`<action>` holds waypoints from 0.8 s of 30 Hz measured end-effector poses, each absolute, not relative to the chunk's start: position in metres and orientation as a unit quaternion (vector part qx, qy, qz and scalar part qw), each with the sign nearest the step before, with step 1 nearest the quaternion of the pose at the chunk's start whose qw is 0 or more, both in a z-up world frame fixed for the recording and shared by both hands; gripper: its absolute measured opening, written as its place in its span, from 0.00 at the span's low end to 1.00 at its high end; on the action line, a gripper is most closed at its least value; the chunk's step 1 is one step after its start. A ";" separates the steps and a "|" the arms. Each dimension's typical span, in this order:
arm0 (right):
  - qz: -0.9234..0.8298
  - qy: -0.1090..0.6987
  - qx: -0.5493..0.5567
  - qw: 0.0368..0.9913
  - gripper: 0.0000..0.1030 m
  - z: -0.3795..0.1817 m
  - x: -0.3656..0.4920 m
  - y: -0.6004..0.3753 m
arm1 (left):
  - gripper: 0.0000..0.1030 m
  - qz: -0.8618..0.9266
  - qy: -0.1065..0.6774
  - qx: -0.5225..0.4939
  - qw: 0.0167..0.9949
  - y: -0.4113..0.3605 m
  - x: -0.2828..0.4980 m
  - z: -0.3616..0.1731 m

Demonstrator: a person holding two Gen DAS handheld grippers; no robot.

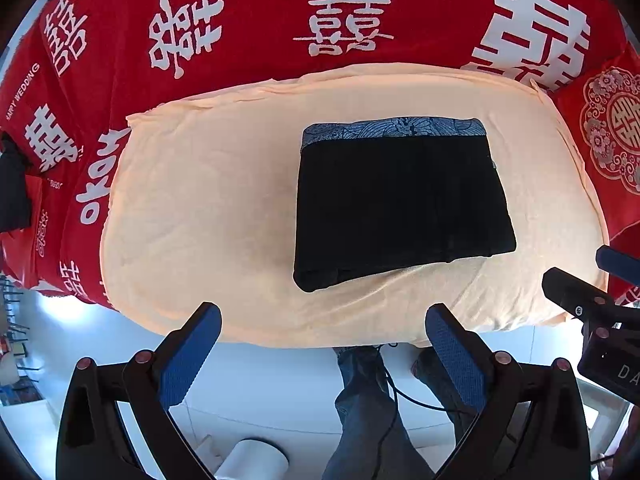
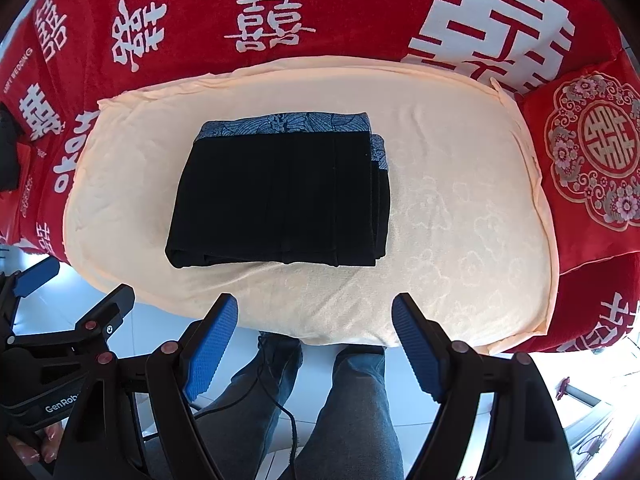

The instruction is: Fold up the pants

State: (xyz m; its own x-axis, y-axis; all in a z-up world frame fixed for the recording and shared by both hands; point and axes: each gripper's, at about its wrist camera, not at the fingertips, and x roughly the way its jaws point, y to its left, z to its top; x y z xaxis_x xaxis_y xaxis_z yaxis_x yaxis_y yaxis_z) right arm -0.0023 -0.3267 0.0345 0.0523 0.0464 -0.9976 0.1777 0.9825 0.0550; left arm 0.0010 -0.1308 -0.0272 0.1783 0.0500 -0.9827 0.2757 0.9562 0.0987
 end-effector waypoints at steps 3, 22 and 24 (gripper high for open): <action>-0.046 0.687 0.082 0.721 0.80 0.034 -0.002 -0.328 | 1.00 -0.075 0.634 0.129 0.759 -0.132 0.002 -0.027; -0.054 0.687 0.086 0.720 0.80 0.033 0.002 -0.323 | 1.00 -0.076 0.630 0.134 0.761 -0.133 0.006 -0.028; -0.055 0.687 0.086 0.720 0.80 0.032 0.002 -0.323 | 1.00 -0.076 0.630 0.134 0.761 -0.133 0.007 -0.028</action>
